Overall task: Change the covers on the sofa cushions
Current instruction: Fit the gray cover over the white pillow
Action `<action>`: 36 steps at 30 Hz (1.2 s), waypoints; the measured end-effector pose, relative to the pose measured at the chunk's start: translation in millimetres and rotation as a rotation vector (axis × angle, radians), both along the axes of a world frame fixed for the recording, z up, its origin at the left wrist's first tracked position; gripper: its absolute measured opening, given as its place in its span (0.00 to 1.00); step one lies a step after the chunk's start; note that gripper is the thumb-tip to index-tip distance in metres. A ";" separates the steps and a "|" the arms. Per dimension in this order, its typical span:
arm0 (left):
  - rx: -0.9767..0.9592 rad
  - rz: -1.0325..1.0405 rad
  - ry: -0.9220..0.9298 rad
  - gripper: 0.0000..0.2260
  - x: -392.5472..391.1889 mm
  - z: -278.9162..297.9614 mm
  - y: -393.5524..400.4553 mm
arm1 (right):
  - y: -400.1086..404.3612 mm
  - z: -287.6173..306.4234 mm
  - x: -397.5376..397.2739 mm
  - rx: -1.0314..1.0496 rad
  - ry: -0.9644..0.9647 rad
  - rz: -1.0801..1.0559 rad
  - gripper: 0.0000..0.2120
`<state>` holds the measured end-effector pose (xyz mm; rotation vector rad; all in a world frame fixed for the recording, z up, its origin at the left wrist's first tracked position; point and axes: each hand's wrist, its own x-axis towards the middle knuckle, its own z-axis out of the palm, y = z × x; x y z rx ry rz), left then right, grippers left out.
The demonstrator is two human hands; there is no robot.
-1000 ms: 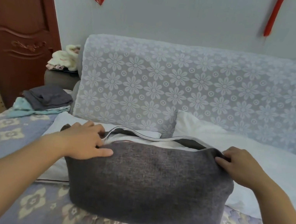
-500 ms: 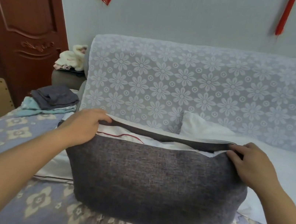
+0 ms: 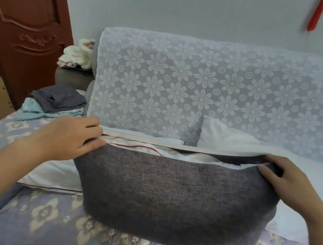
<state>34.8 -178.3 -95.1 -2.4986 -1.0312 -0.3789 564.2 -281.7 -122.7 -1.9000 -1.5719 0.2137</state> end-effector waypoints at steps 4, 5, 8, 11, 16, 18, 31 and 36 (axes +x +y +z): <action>0.221 -0.053 -0.083 0.17 -11.8 1.5 0.2 | -20.1 3.0 7.6 0.061 0.033 0.030 0.15; 0.242 -0.036 -0.103 0.18 -12.5 1.0 0.3 | -20.9 4.4 6.4 0.067 0.037 0.032 0.16; 0.159 -0.032 -0.172 0.18 -6.7 -7.4 2.0 | -18.0 7.3 5.1 0.060 0.049 0.021 0.12; 0.001 -0.070 -0.208 0.17 0.6 -8.5 -1.7 | -16.5 9.2 13.0 0.022 0.027 -0.008 0.08; -0.007 -0.105 -0.185 0.20 -10.6 -2.2 -0.7 | -8.2 1.9 6.9 0.066 0.029 -0.077 0.06; -0.044 -0.118 -0.294 0.19 -3.5 2.9 -1.1 | -3.9 -4.0 -1.2 0.129 0.082 -0.148 0.05; -0.489 0.352 -0.629 0.09 6.6 11.7 15.4 | 28.0 -13.3 0.9 -0.011 0.066 -0.088 0.07; -0.342 0.378 -0.713 0.10 45.2 22.4 11.1 | 16.6 5.1 2.7 0.189 0.203 -0.310 0.07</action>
